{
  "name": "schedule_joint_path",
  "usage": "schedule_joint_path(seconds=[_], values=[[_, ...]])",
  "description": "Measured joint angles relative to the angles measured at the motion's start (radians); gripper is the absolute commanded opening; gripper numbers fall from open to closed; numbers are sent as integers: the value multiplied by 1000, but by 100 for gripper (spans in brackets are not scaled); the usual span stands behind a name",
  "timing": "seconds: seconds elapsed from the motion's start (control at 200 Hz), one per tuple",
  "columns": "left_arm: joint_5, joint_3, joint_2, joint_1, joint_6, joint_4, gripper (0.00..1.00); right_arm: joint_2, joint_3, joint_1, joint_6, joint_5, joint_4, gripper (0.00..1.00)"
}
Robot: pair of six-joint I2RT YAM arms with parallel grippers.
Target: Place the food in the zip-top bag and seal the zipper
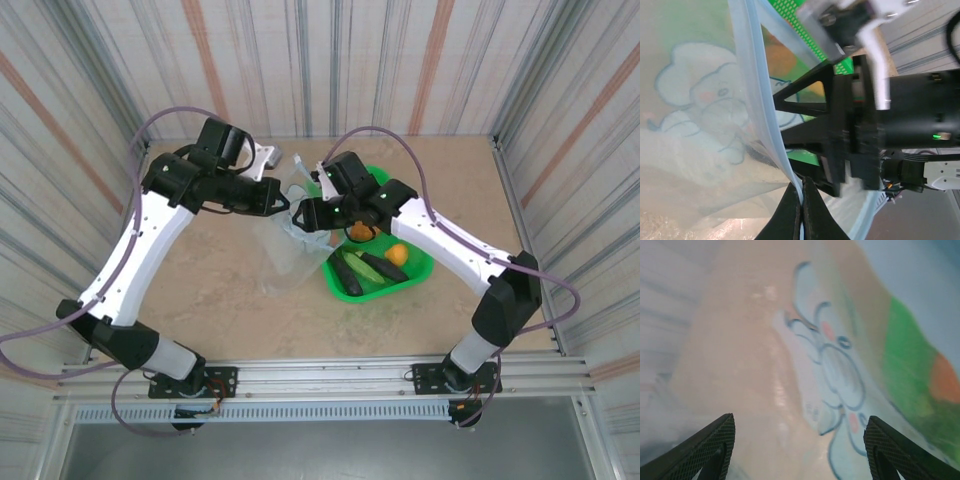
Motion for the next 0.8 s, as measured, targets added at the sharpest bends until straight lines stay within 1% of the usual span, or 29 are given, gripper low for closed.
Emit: schedule_joint_path(seconds=[0.105,0.245,0.346,0.451,0.566,0.646,0.661,0.711,0.726,0.756,0.776,0.801], values=[[0,-45,7,32,7,4,0,-57,0,-24,1,-64,14,66],[-12,-92,30,56,16,6,0,-159,-34,-101,5,-192,78,66],[-13,-92,46,54,24,7,0,-201,-56,-143,3,-201,84,65],[-36,-88,49,46,33,5,0,-211,-77,-192,-4,-139,47,66],[-53,-69,52,31,37,-3,0,-183,-98,-234,-33,32,-34,71],[-66,-39,60,21,43,-13,0,-141,-124,-246,-50,114,-58,73],[-69,-33,61,19,45,-15,0,-129,-130,-249,-50,125,-61,78],[-85,-13,66,13,52,-23,0,-90,-147,-256,-59,156,-73,80],[-90,-10,68,13,55,-25,0,-76,-151,-257,-56,167,-74,84],[-96,-2,71,10,59,-29,0,-44,-159,-262,-60,182,-76,86],[-101,3,74,9,60,-31,0,-26,-161,-262,-69,187,-76,91],[-105,6,77,8,62,-32,0,-2,-163,-264,-72,197,-75,92]])
